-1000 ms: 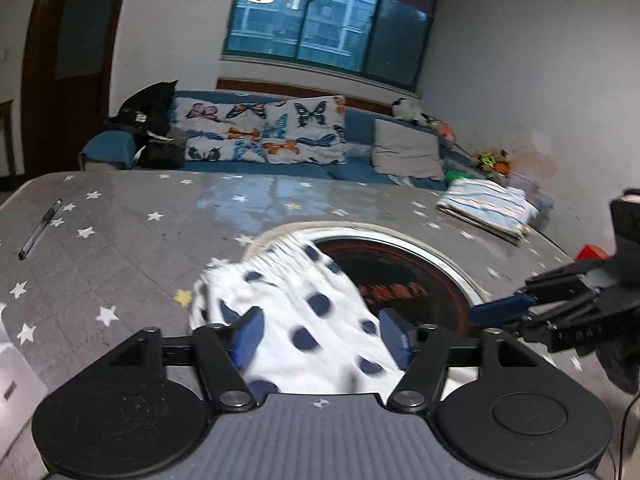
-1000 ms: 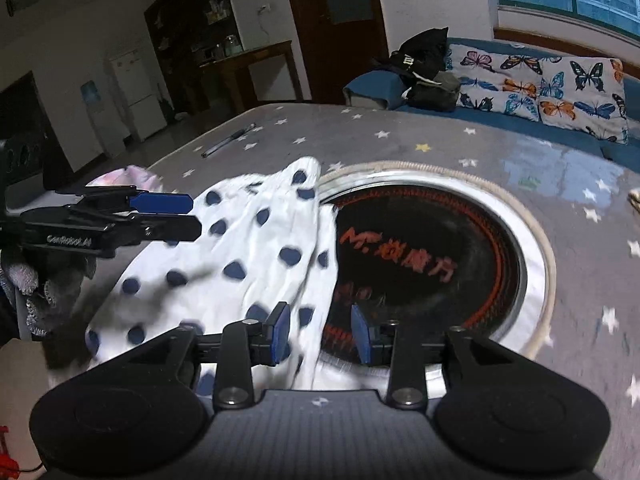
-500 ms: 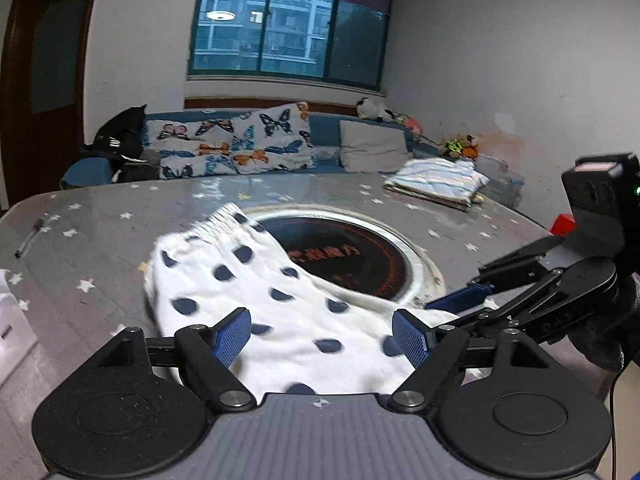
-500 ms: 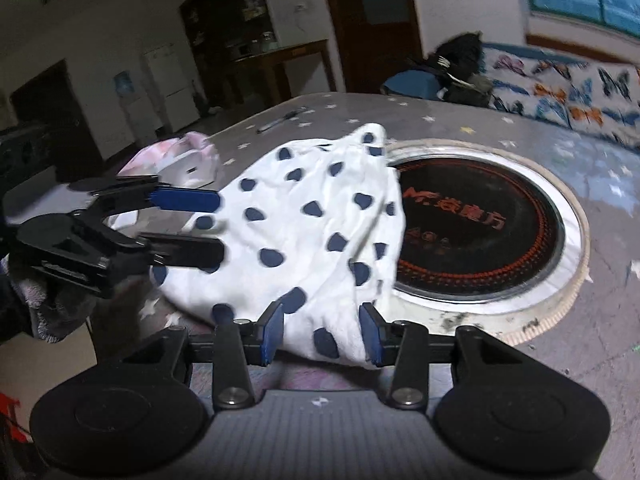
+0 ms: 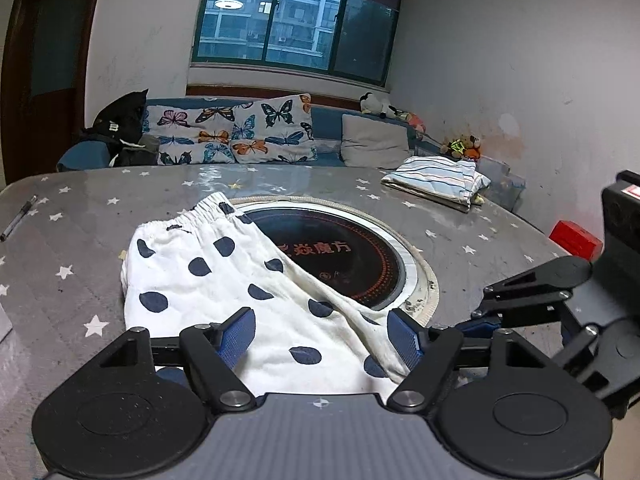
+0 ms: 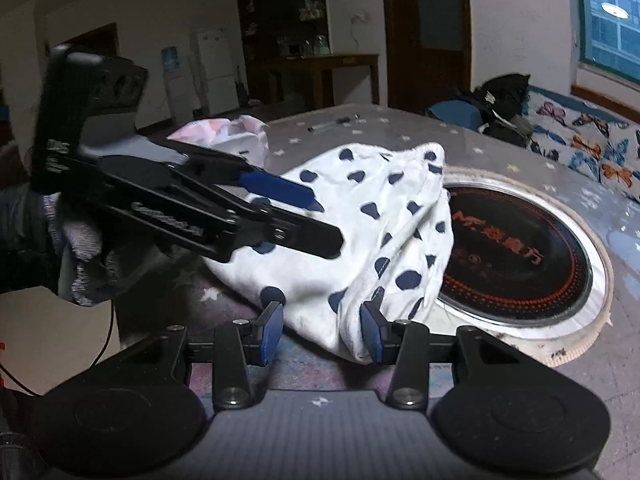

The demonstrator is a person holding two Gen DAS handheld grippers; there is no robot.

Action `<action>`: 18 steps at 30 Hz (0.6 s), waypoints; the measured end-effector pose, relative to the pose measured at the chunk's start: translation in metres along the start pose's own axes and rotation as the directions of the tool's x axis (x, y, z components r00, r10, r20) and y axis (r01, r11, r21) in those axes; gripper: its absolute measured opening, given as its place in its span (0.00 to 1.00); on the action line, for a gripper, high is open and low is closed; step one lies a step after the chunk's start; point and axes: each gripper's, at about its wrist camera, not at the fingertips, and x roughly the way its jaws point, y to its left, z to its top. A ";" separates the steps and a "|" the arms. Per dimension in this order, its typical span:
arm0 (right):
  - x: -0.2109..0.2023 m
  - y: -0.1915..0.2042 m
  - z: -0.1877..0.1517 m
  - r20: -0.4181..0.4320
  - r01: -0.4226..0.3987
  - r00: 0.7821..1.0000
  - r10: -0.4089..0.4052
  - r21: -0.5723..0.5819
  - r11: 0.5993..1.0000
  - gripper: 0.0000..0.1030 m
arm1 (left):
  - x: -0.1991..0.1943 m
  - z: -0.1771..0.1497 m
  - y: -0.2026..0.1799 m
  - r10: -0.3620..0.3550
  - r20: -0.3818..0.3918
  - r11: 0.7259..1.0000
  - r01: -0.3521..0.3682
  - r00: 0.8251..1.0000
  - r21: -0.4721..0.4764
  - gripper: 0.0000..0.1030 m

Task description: Fold clothes

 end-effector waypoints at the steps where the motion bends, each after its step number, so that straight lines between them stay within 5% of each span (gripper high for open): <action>1: -0.001 0.000 0.001 0.004 -0.007 1.000 0.007 -0.003 1.000 0.43 | 0.001 0.000 0.000 -0.003 -0.004 1.000 0.003 1.000 -0.006 0.71; 15: -0.016 -0.040 -0.005 0.030 0.037 0.999 -0.042 0.160 0.986 0.44 | 0.002 -0.011 0.010 0.015 -0.029 0.999 -0.016 0.999 -0.028 0.71; 18: -0.016 -0.046 -0.009 0.020 0.042 0.999 -0.047 0.190 0.981 0.37 | 0.002 -0.014 0.011 0.015 -0.034 0.999 -0.016 0.999 -0.034 0.71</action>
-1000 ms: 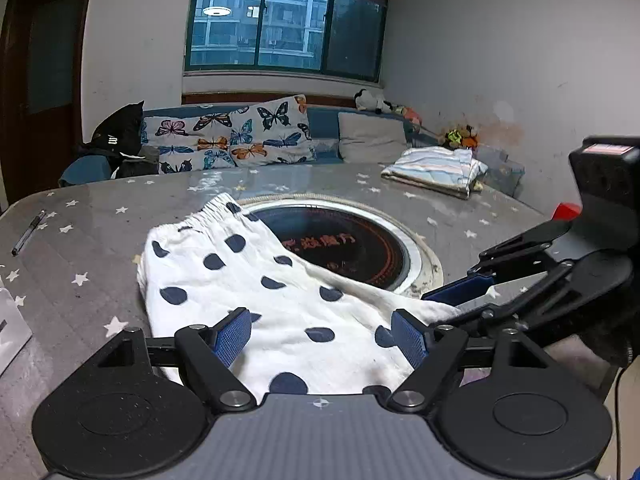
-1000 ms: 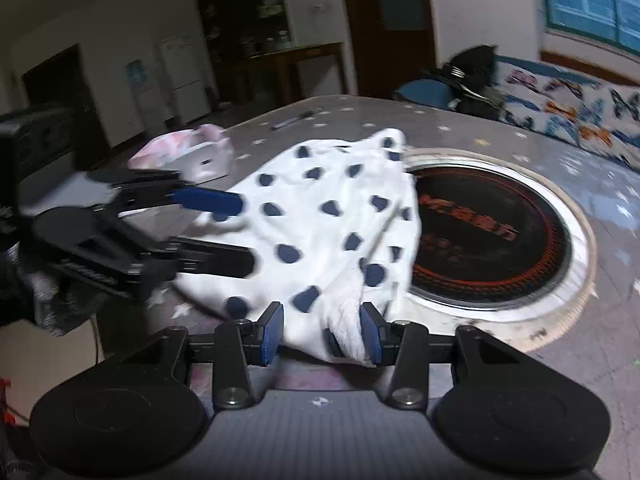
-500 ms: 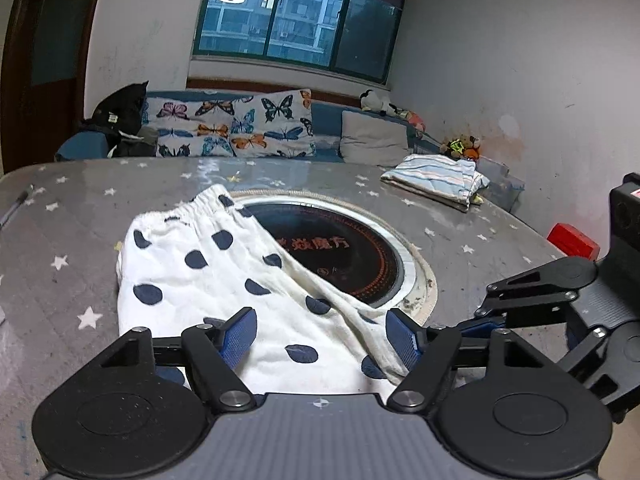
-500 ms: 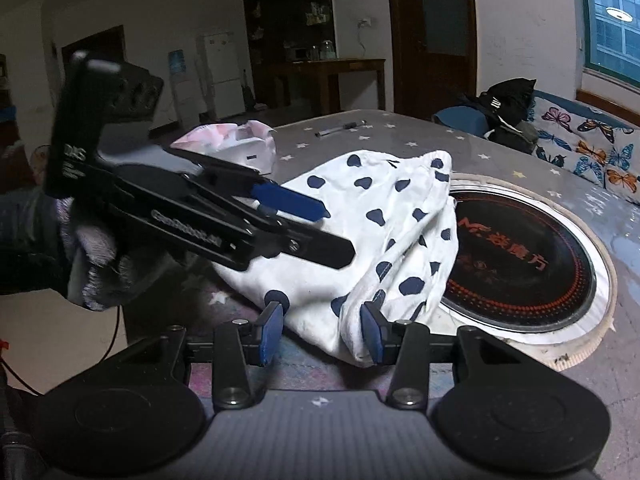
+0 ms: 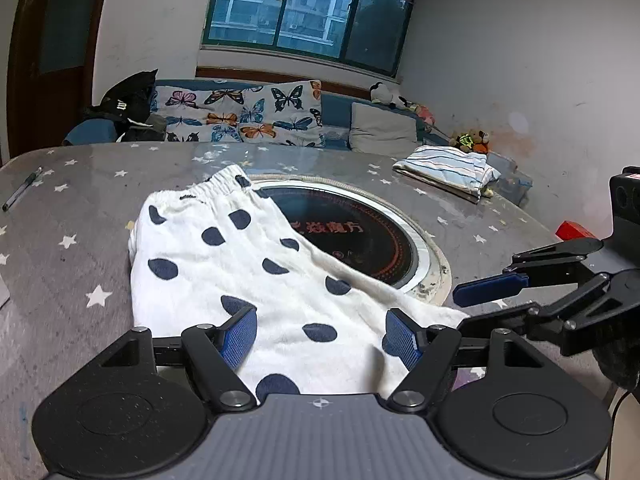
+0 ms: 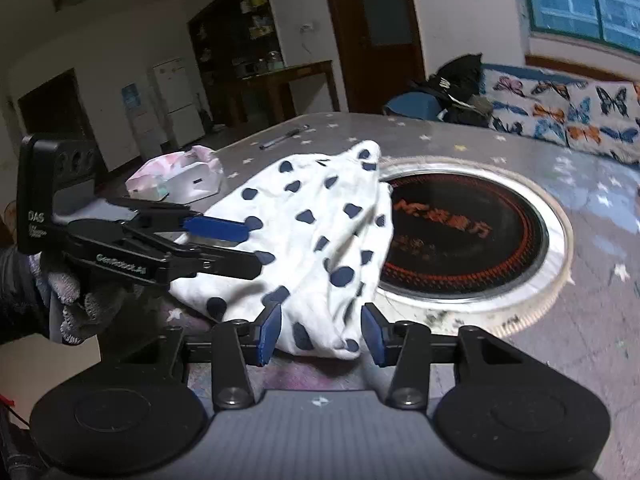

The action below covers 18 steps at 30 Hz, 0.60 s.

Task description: Fold clothes

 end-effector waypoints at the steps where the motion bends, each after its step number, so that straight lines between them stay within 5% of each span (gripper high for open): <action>1: 0.002 -0.001 -0.001 -0.007 -0.002 1.000 0.002 0.007 1.000 0.34 | 0.000 -0.001 0.000 0.000 -0.003 1.000 0.000 1.000 -0.001 0.71; 4: 0.007 -0.001 -0.004 -0.024 0.002 1.000 -0.001 0.027 1.000 0.13 | 0.001 -0.004 -0.002 0.001 -0.008 1.000 -0.001 1.000 0.002 0.71; 6: 0.006 -0.001 -0.004 -0.023 0.021 1.000 -0.021 0.033 0.999 0.09 | 0.001 -0.005 -0.002 0.005 -0.009 1.000 -0.005 1.000 0.006 0.71; 14: 0.004 -0.007 -0.012 -0.056 0.065 0.997 -0.061 0.066 0.996 0.07 | 0.002 -0.014 0.006 0.025 -0.030 1.000 -0.025 0.999 0.006 0.66; 18: -0.005 -0.001 -0.001 -0.041 0.073 0.997 -0.071 0.031 0.997 0.15 | -0.007 -0.014 0.007 0.018 -0.024 1.000 -0.018 1.000 -0.001 0.66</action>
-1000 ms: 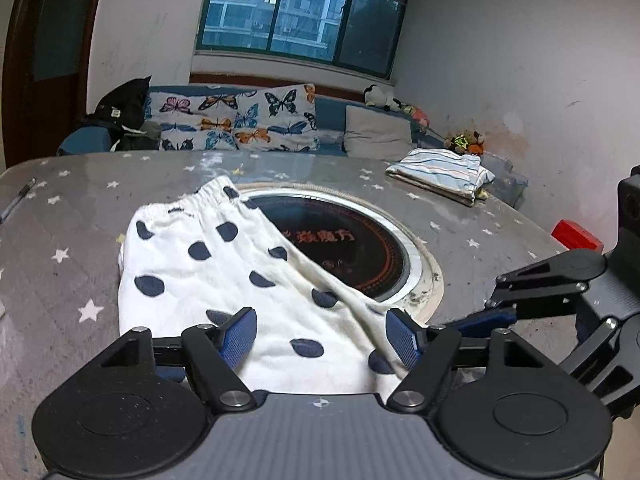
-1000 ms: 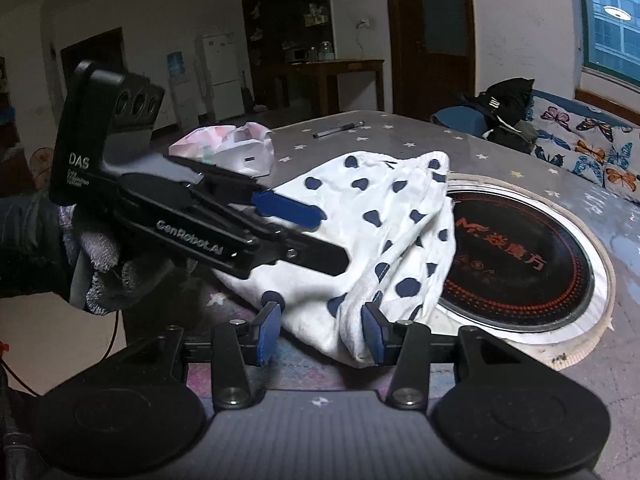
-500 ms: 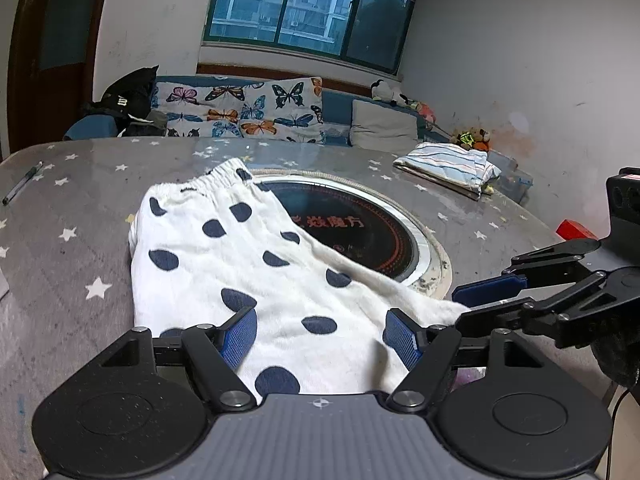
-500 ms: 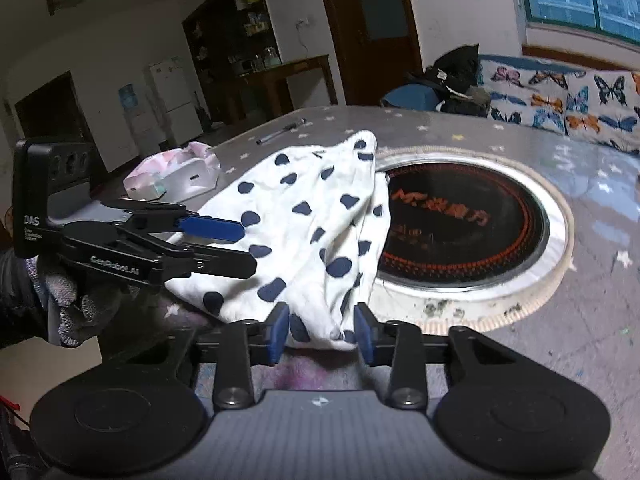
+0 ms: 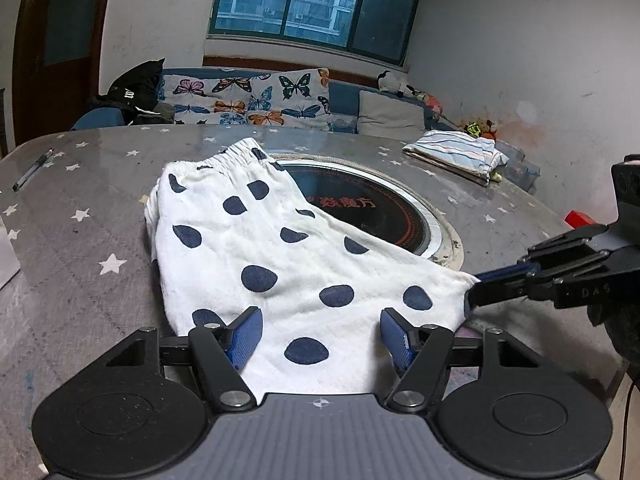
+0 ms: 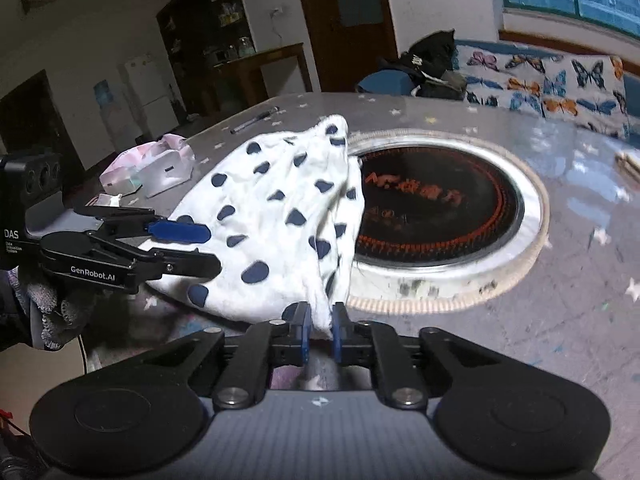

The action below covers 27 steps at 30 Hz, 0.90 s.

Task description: Fold clothes

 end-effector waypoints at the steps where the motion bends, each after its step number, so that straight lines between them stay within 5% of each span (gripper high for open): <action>1: -0.004 0.003 0.005 0.013 0.004 1.000 -0.004 -0.018 1.000 0.15 | -0.003 0.001 0.000 -0.002 0.005 1.000 0.002 1.000 0.001 0.66; 10: 0.032 0.032 0.044 0.042 -0.048 0.998 0.053 -0.118 0.992 0.15 | -0.015 0.021 0.006 -0.004 0.085 1.000 0.005 0.996 -0.012 0.66; 18: 0.076 0.022 0.044 -0.013 -0.035 0.999 0.035 -0.049 0.998 0.15 | 0.004 0.020 0.033 0.044 0.057 0.995 -0.038 0.997 -0.089 0.53; 27: 0.072 0.007 0.047 -0.022 -0.003 1.000 0.002 -0.030 1.000 0.15 | 0.001 0.021 0.047 0.033 0.062 0.990 -0.024 0.998 -0.141 0.51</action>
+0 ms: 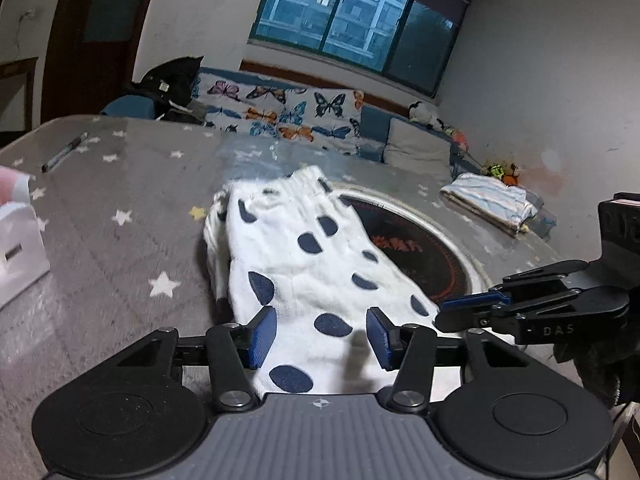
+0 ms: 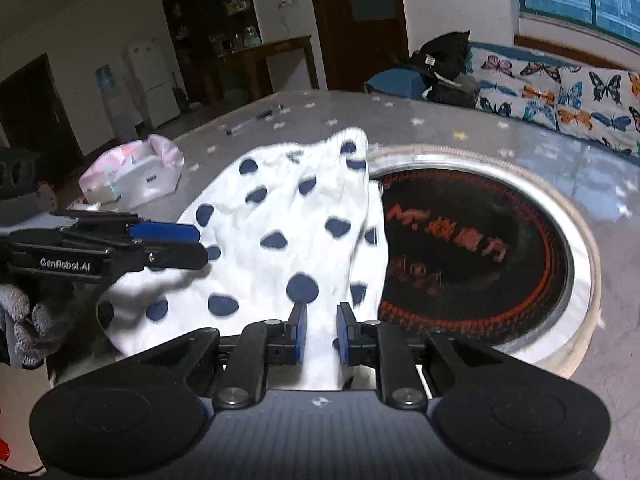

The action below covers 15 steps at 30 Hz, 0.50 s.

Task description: Fold clothes

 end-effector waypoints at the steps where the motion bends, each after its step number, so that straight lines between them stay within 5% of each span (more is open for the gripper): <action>1: 0.000 0.001 0.003 0.009 -0.004 1.000 0.004 -0.003 1.000 0.15 | -0.001 0.002 -0.001 0.000 0.007 1.000 0.000 1.000 0.002 0.51; 15: 0.031 0.006 0.015 -0.019 0.000 1.000 0.000 -0.022 1.000 0.22 | -0.023 -0.009 0.003 0.026 0.000 1.000 -0.026 1.000 -0.010 0.51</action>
